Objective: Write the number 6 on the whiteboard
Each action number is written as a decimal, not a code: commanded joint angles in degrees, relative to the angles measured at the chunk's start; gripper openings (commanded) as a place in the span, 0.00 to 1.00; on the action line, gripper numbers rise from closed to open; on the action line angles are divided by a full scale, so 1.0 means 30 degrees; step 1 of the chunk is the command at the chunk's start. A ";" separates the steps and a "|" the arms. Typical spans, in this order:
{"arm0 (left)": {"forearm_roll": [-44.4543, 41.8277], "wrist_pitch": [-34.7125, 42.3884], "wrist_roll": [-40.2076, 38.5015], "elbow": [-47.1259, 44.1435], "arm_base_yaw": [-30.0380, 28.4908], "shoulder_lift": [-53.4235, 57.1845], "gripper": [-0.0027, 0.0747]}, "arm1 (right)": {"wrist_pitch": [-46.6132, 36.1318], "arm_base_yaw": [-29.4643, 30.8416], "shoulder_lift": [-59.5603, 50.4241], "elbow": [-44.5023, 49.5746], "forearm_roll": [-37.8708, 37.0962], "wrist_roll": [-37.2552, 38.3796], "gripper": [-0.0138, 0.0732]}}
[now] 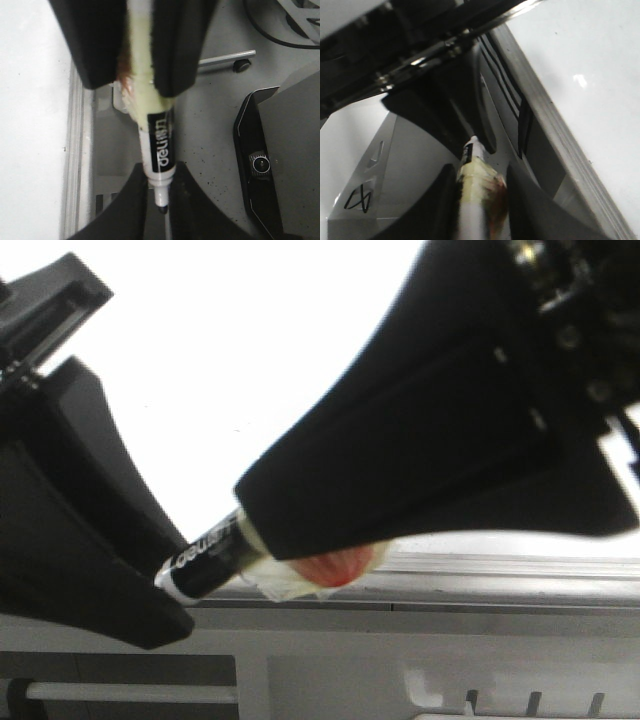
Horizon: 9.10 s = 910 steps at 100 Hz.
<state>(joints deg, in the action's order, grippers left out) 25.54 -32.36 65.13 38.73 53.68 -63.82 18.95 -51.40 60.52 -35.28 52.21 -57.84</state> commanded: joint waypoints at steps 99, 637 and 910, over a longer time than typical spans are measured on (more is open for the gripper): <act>0.3037 0.2406 -0.3161 0.0953 -0.0026 0.5926 0.68 | -0.0476 0.0035 -0.3067 -0.0688 -0.2031 -0.0197 0.08; 0.6106 -0.1173 -0.4013 0.3315 0.1106 -0.1102 0.01 | 0.8604 0.1217 -0.1269 -0.6188 -0.8332 0.6122 0.69; 1.8080 1.7823 -0.9017 -0.1415 0.1106 -0.4499 0.45 | 0.9378 0.5012 -0.8218 -0.5456 -1.0798 0.9645 0.09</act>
<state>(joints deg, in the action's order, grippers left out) 77.73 13.49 38.38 34.49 57.82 -76.57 51.29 -36.84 35.87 -50.27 18.94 -28.92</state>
